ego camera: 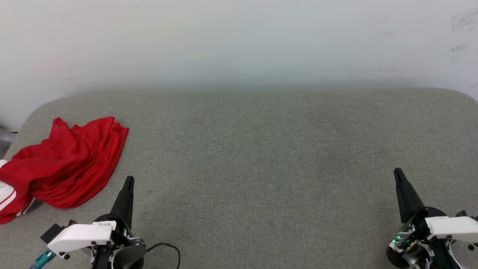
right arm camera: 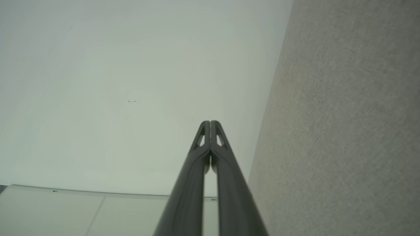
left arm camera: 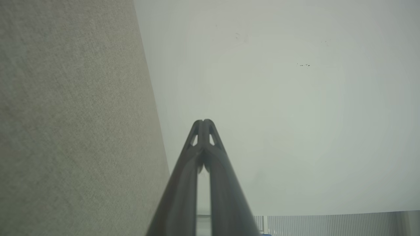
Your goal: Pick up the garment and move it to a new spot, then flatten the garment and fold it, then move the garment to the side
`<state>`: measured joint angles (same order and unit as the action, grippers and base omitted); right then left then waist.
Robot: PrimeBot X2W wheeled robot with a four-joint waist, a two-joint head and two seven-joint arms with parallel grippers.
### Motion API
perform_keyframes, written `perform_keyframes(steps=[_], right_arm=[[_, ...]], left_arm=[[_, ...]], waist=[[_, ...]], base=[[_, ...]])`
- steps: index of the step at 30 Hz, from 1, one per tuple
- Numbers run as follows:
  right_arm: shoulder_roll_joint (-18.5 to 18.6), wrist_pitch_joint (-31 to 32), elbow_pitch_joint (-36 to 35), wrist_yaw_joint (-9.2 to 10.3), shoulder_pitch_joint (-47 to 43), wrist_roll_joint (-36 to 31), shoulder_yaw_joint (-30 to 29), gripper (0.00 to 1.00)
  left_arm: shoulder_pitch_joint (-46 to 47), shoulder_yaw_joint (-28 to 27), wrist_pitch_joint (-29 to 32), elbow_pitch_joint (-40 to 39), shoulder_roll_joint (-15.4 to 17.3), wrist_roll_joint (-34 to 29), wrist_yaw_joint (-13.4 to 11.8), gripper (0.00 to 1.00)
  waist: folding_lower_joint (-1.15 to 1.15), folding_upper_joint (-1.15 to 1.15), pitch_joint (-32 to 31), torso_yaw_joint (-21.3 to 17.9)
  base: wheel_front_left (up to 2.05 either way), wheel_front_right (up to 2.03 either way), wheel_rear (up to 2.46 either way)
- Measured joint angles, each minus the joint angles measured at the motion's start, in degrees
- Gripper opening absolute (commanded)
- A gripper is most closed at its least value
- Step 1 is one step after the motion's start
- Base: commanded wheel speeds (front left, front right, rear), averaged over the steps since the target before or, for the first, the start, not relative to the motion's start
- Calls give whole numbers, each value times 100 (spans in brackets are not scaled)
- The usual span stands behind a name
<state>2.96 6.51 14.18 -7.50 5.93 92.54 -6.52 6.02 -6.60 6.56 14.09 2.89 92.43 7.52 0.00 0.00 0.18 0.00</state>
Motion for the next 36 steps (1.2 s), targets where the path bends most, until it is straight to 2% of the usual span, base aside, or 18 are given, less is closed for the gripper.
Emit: perform_keyframes(steps=[9,10,15,30,36], right_arm=[[0,0,0,0,0,0,0,0],[0,0,11,0,-8,1,0,100],[-5,-45,132,1,-202,1,35,100],[-11,-457,-387,1,-280,-112,311,100],[14,-605,-505,1,-305,-599,388,100]], left_arm=[[0,0,0,0,0,0,0,0],[-6,2,-1,13,-1,0,-1,100],[-187,70,-21,155,-13,0,-3,100],[-191,524,-425,-297,-1,-149,-3,100],[-191,767,-609,-471,102,-592,-3,100]], waist=[[0,0,0,0],[0,0,0,0],[0,0,0,0],[0,0,-18,23],[1,0,-24,37]], base=[[0,0,0],[0,0,0],[0,0,0],[0,0,0],[0,0,0]])
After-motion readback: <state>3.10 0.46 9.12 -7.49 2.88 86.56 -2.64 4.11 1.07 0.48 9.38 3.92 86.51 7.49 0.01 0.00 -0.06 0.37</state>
